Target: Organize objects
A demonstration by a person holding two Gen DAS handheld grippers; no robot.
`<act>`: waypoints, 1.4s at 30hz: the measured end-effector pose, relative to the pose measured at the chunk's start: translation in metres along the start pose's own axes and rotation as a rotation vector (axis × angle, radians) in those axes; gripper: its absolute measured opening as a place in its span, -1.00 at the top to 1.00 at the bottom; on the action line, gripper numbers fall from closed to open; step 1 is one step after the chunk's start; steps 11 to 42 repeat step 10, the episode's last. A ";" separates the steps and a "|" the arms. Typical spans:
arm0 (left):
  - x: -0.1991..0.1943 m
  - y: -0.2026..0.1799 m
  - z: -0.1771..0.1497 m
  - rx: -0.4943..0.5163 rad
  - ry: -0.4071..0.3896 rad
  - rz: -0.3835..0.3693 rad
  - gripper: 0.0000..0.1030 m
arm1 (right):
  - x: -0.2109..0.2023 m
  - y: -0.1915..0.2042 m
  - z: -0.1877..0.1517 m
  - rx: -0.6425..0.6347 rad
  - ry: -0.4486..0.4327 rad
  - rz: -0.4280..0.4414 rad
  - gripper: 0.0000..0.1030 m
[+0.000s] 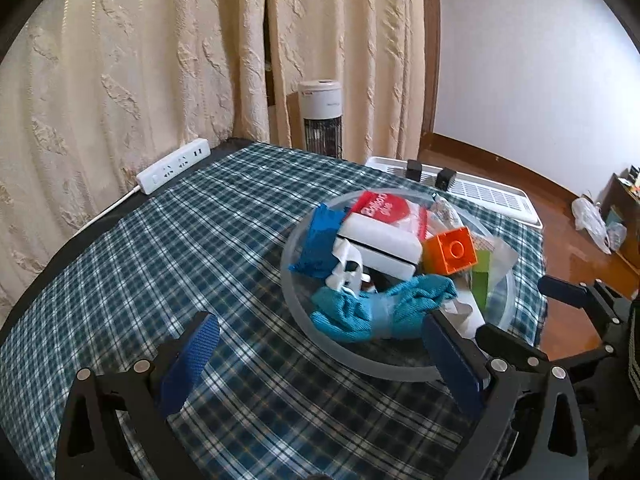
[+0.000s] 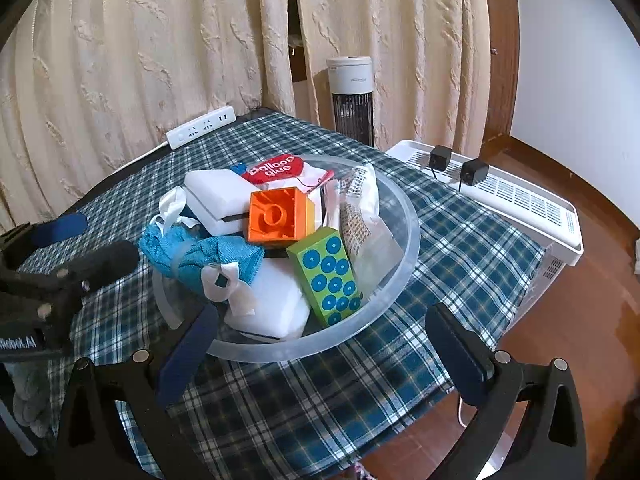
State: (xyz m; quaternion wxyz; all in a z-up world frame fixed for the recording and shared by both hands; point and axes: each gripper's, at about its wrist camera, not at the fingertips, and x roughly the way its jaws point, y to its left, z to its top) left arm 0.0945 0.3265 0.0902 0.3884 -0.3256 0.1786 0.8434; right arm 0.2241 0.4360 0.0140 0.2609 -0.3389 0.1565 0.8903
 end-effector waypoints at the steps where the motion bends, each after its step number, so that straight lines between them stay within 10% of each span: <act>1: 0.000 -0.002 -0.001 0.007 0.000 0.002 -1.00 | 0.000 0.000 0.000 0.000 0.000 0.000 -1.00; 42: 0.000 -0.003 -0.002 0.018 0.003 0.013 -1.00 | 0.001 -0.002 -0.002 -0.001 0.002 -0.001 -1.00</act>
